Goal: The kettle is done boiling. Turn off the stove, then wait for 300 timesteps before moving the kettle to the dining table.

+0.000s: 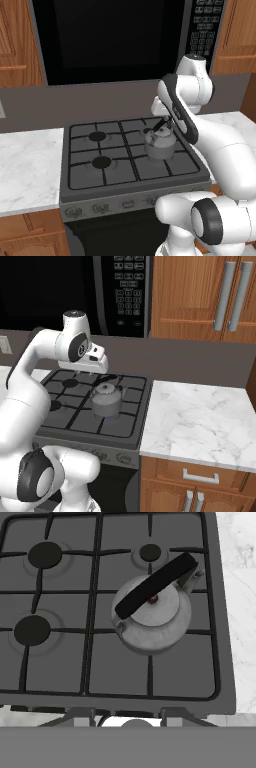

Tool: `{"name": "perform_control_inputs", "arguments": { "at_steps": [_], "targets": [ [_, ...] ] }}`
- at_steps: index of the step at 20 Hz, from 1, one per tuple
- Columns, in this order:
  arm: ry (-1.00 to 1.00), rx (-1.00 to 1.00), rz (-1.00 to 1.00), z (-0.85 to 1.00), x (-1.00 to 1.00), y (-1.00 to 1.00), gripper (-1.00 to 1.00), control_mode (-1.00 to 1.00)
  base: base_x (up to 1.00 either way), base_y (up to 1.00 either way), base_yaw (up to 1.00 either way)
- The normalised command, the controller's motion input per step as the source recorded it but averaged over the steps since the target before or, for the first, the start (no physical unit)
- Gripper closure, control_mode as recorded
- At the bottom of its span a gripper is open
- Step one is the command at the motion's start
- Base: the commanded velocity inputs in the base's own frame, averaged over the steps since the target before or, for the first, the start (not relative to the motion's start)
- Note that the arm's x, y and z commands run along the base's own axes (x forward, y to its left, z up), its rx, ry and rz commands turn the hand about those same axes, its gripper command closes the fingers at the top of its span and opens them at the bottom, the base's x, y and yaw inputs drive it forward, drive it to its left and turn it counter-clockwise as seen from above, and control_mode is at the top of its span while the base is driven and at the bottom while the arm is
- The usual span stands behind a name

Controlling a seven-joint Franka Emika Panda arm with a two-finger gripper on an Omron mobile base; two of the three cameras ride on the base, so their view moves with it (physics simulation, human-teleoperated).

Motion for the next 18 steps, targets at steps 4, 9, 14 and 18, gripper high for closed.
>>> {"name": "perform_control_inputs", "arguments": {
  "at_steps": [4,9,14,18],
  "targets": [
    [0.0,0.0,0.0,0.0,-0.01,0.0,-1.0,-1.0,0.0,0.0,0.0],
    [0.0,0.0,0.0,0.0,-0.13,0.0,-1.0,-1.0,0.0,0.0,0.0],
    [0.0,0.01,0.0,0.0,-0.08,-0.05,-1.0,-1.0,0.0,0.0,0.0],
    [0.0,0.02,0.0,0.0,-0.11,-0.13,-1.0,-1.0,0.0,0.0,0.0]
  ]
}}
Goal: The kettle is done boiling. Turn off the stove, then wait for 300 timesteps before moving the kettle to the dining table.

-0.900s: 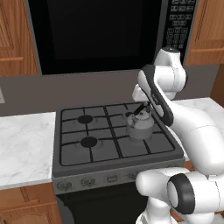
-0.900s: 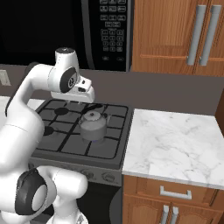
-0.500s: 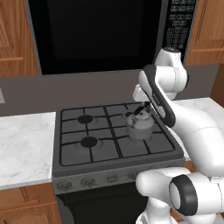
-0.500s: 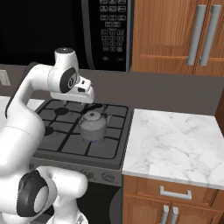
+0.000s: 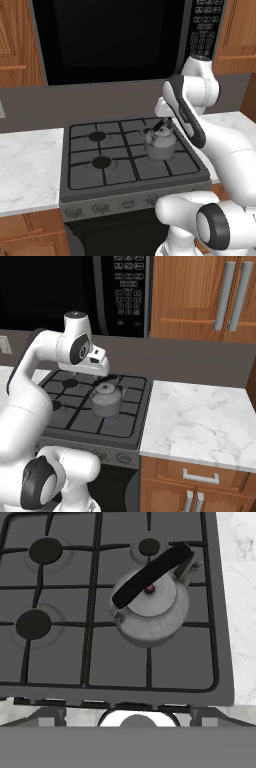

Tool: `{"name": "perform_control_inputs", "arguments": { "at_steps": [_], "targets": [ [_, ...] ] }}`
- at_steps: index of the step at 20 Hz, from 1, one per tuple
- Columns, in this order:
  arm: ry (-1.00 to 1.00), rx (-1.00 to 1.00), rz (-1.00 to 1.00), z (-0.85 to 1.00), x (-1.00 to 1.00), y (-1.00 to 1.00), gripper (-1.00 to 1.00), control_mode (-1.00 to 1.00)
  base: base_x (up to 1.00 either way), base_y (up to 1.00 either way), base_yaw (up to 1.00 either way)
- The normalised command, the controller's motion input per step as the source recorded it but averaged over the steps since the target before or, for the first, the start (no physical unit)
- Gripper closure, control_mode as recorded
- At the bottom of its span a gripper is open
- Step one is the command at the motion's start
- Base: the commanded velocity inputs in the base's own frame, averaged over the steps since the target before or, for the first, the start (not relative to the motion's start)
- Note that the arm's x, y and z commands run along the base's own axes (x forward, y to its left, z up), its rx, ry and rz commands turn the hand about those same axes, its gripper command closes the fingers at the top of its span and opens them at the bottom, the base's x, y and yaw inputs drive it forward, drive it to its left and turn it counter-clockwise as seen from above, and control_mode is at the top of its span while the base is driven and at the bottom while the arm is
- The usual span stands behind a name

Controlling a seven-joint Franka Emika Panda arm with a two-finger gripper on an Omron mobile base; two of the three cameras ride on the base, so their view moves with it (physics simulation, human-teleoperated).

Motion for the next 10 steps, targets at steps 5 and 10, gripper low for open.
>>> {"name": "perform_control_inputs", "arguments": {
  "at_steps": [5,10],
  "targets": [
    [0.0,0.03,-0.01,0.0,-0.16,-0.2,-1.0,-1.0,0.0,0.0,0.0],
    [0.0,0.03,0.0,0.01,-0.2,-0.23,-1.0,-1.0,0.0,0.0,0.0]
  ]
}}
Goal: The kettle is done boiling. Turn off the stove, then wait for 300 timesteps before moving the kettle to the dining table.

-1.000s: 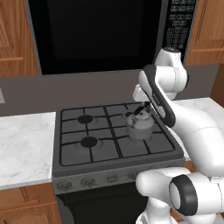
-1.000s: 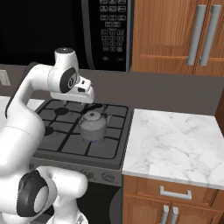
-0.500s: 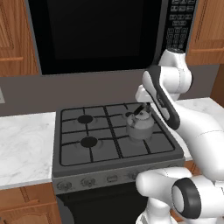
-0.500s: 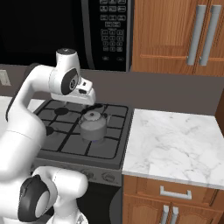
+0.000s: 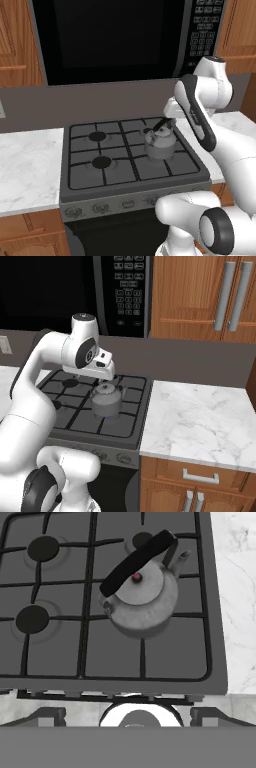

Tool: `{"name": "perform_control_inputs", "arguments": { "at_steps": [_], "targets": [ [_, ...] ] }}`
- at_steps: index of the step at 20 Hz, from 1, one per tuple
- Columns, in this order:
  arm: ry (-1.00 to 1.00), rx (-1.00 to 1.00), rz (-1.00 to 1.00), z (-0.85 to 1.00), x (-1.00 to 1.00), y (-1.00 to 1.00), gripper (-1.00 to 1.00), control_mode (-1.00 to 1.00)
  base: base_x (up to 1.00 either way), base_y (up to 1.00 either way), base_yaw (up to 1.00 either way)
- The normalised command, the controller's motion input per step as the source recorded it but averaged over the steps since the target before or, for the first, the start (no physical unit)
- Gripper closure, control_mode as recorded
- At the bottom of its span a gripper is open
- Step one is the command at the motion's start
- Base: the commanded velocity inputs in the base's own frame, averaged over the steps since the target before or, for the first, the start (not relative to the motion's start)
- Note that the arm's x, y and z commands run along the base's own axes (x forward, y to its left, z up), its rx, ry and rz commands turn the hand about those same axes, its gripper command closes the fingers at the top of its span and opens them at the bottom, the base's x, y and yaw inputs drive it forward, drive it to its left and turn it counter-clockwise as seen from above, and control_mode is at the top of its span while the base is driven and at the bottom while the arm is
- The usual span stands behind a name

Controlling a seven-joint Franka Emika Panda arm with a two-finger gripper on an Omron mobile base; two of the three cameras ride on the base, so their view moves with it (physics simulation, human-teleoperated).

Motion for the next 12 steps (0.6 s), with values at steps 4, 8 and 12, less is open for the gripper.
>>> {"name": "perform_control_inputs", "arguments": {
  "at_steps": [4,8,12],
  "targets": [
    [0.0,0.03,0.0,0.02,-0.15,-0.2,-1.0,-1.0,0.0,0.0,0.0],
    [0.0,0.01,0.0,0.0,-0.09,-0.01,-1.0,-1.0,0.0,0.0,0.0],
    [0.0,0.0,0.0,0.0,0.0,0.0,-1.0,-1.0,0.0,0.0,0.0]
  ]
}}
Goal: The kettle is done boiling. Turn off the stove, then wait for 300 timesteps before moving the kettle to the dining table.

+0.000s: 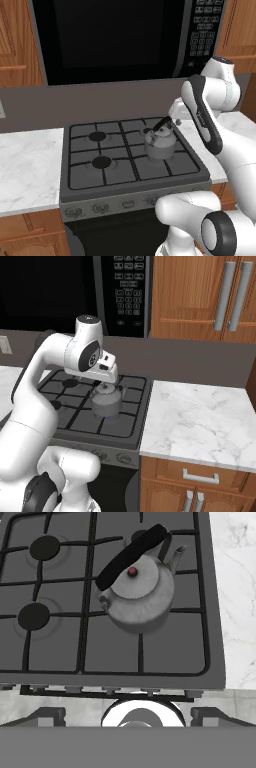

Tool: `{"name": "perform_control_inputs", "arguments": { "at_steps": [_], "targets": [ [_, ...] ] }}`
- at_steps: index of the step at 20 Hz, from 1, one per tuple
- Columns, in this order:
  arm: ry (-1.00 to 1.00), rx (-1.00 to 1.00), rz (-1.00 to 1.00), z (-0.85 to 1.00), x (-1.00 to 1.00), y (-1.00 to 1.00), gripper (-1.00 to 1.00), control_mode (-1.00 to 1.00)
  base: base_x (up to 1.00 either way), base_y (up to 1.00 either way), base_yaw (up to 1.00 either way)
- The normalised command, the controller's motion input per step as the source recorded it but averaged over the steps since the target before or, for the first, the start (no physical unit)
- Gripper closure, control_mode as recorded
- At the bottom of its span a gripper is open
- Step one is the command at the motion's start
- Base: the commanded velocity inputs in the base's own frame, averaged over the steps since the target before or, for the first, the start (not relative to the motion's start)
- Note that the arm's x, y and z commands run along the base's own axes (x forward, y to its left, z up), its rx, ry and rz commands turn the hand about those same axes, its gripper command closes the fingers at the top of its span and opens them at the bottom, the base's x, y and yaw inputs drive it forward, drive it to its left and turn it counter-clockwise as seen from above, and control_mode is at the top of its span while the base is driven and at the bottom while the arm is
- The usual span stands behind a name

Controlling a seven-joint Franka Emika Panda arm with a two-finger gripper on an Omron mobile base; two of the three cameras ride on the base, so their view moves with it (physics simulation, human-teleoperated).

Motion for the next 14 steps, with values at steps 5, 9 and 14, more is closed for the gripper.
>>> {"name": "perform_control_inputs", "arguments": {
  "at_steps": [5,9,14],
  "targets": [
    [0.0,0.0,0.0,0.0,0.0,0.07,-1.0,1.0,0.02,0.1,0.0],
    [0.0,0.0,0.0,0.0,0.0,0.0,-1.0,1.0,0.16,0.62,0.0],
    [0.0,0.0,0.0,0.0,0.0,0.0,-1.0,1.0,0.09,0.51,0.0]
  ]
}}
